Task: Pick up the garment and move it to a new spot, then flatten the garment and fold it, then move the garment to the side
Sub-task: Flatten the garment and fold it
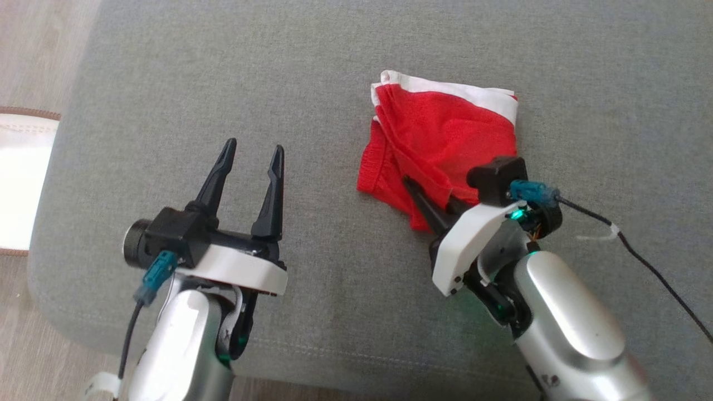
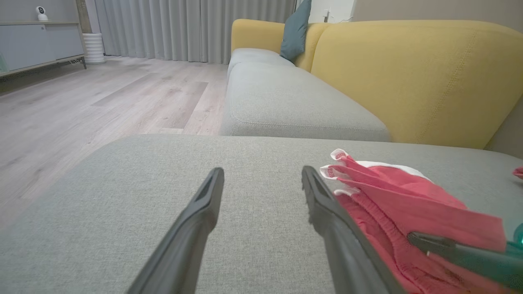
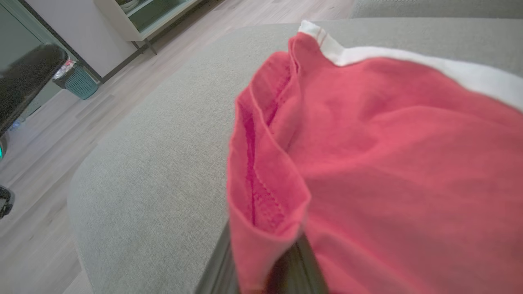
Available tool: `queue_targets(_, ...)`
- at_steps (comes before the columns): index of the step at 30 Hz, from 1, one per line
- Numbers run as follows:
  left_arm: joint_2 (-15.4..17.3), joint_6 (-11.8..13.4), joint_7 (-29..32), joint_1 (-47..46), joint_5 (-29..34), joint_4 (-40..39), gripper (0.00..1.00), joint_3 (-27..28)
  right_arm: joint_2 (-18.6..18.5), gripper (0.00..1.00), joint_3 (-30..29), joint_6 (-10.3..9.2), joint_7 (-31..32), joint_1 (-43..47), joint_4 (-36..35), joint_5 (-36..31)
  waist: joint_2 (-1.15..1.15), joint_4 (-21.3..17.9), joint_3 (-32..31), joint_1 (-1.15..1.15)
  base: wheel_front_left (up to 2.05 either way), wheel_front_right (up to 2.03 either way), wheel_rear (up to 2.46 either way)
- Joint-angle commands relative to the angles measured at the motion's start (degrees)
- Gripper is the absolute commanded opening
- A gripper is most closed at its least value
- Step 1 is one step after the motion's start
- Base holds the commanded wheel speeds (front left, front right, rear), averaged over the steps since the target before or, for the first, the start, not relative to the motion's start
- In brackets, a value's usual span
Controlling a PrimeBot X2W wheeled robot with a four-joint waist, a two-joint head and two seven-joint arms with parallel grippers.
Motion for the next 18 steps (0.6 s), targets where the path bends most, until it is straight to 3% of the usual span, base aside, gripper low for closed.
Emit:
queue_targets(1,0.5,0.4,-0.3,-0.6,-0.2,-1.9,1.0,1.4,1.2,0.0,1.6,0.2,-1.1,-1.0,-1.4,0.6,0.0,0.0,0.2,0.0,0.0,0.0,0.0)
queue_targets(2,0.5,0.5,-0.3,-0.6,-0.2,-1.9,1.0,1.4,1.2,0.24,2.0,0.2,-1.5,-1.2,-0.9,0.9,0.0,0.0,0.3,0.0,0.0,0.0,0.0)
queue_targets(3,0.5,0.5,-0.3,-0.6,-0.1,-1.8,1.0,1.4,1.2,0.81,2.4,0.2,-2.1,-1.4,-0.5,1.2,0.0,0.0,0.4,0.0,0.0,0.0,0.0)
queue_targets(4,0.5,0.6,-0.3,-0.7,0.0,-1.8,1.0,1.5,1.2,1.0,2.7,0.2,-2.9,-1.6,-0.3,1.3,0.0,-0.1,0.5,0.0,0.0,0.0,0.0)
queue_targets(11,0.5,1.1,-0.3,-0.7,1.0,-1.9,1.0,2.2,1.2,1.0,2.6,0.2,-12.3,-1.7,-4.6,0.8,0.0,-1.5,0.4,0.0,0.0,0.0,0.0)
queue_targets(18,1.7,1.4,-0.3,-0.3,2.3,-2.2,1.0,4.0,1.1,1.0,-7.4,0.2,-18.8,3.4,-11.6,-2.4,0.0,-4.4,-0.6,0.0,0.0,0.0,0.0)
